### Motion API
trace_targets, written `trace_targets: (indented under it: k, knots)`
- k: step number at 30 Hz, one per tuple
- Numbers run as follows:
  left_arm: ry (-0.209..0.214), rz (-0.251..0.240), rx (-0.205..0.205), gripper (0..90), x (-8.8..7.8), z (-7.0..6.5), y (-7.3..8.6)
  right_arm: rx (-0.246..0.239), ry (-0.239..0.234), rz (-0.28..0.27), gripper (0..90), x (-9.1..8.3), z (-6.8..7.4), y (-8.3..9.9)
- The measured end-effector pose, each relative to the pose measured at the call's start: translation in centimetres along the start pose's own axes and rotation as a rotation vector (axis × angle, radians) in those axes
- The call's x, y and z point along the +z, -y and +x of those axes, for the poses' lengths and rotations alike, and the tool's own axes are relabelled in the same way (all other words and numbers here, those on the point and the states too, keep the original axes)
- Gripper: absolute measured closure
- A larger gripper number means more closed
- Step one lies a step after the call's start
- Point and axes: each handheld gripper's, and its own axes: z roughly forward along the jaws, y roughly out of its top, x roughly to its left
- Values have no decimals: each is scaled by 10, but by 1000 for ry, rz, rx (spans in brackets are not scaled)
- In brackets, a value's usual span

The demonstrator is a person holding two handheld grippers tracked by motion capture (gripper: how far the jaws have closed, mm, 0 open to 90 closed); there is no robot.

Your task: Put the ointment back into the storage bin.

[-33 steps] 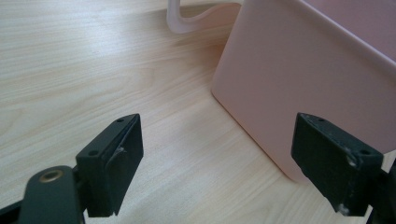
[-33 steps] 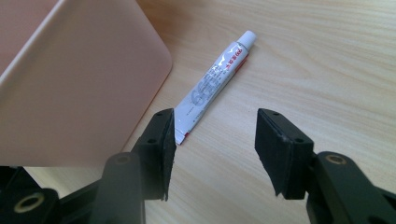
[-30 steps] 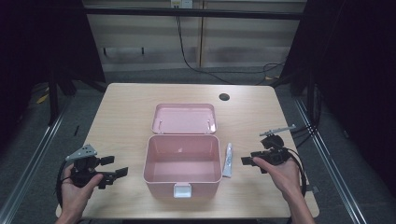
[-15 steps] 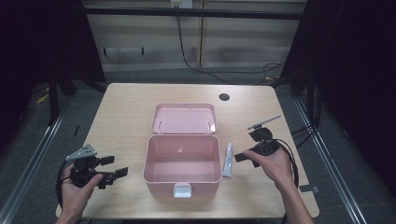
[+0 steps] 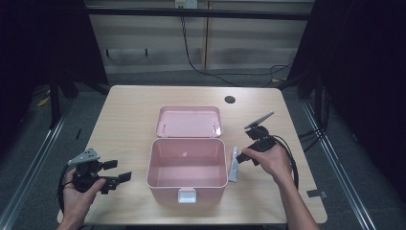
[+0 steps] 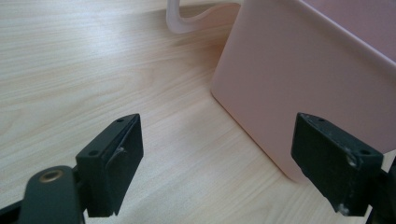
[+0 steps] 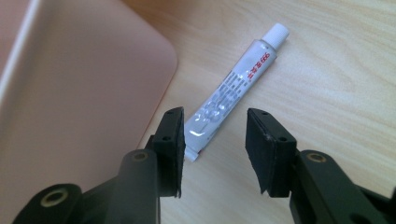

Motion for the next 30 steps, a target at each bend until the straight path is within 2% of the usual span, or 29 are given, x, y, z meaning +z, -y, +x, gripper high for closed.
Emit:
trace_targets:
  k: [3, 5, 13, 30]
  knots:
    - [1, 4, 1, 170, 0, 0, 0, 14, -2, 6, 591, 4, -1, -2]
    - [0, 6, 2, 170, 1, 0, 0, 25, 17, 14, 599, 8, -1, -5]
    - [1, 6, 1, 169, 1, 0, 0, 48, 15, 43, 609, 23, -3, -15]
    - [3, 6, 2, 170, 1, 1, 0, 98, 72, 105, 591, 45, -1, -23]
